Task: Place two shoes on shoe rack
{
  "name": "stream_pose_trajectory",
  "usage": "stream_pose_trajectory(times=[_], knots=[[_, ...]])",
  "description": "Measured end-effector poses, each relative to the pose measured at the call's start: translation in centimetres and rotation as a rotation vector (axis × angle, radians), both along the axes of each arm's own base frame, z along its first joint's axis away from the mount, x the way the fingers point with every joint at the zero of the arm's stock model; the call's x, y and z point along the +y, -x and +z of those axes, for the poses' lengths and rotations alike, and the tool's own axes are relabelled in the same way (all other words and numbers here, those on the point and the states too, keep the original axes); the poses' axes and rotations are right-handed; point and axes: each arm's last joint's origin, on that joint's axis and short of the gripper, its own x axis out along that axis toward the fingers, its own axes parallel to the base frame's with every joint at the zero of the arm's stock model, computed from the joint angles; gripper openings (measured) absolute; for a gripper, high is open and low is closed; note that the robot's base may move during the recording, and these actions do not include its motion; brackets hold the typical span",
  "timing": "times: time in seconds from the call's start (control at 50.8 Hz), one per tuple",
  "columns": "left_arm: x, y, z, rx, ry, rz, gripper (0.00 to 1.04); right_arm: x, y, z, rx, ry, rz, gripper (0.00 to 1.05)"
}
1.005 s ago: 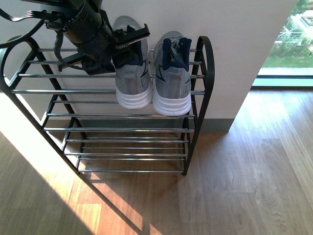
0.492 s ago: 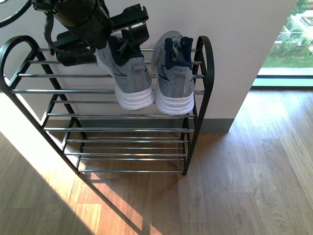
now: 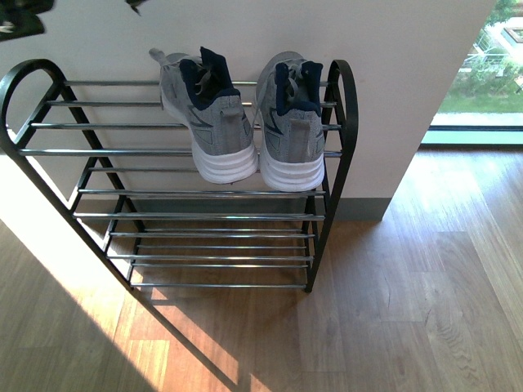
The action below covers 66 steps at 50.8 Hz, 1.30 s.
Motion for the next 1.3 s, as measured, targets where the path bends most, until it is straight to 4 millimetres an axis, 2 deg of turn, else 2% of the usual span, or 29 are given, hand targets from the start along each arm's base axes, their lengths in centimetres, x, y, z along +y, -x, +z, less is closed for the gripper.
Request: stream_pose_trajectory(times=[0.236, 0.414, 0.492, 0.591, 0.749, 0.906, 1.3], knots=[[2.4, 6.7, 2.0, -0.079, -0.023, 0.112, 0.95, 0.0, 0.0, 0.0, 0.0, 0.0, 0.0, 0.96], [3.7, 10.8, 3.3, -0.179, -0.06, 0.205, 0.95, 0.0, 0.0, 0.0, 0.0, 0.0, 0.0, 0.96], [4.6, 11.6, 2.4, -0.406, -0.071, 0.004, 0.78, 0.0, 0.0, 0.0, 0.0, 0.0, 0.0, 0.96], [6.0, 13.9, 1.1, -0.552, -0.181, -0.065, 0.57, 0.0, 0.0, 0.0, 0.0, 0.0, 0.0, 0.96], [7.8, 16.3, -0.1, -0.566, -0.246, -0.073, 0.24, 0.0, 0.0, 0.0, 0.0, 0.0, 0.0, 0.96], [8.5, 17.7, -1.0, -0.566, -0.253, -0.081, 0.01, 0.0, 0.0, 0.0, 0.0, 0.0, 0.0, 0.96], [10.7, 21.1, -2.5, -0.563, -0.264, -0.07, 0.01, 0.0, 0.0, 0.0, 0.0, 0.0, 0.0, 0.96]])
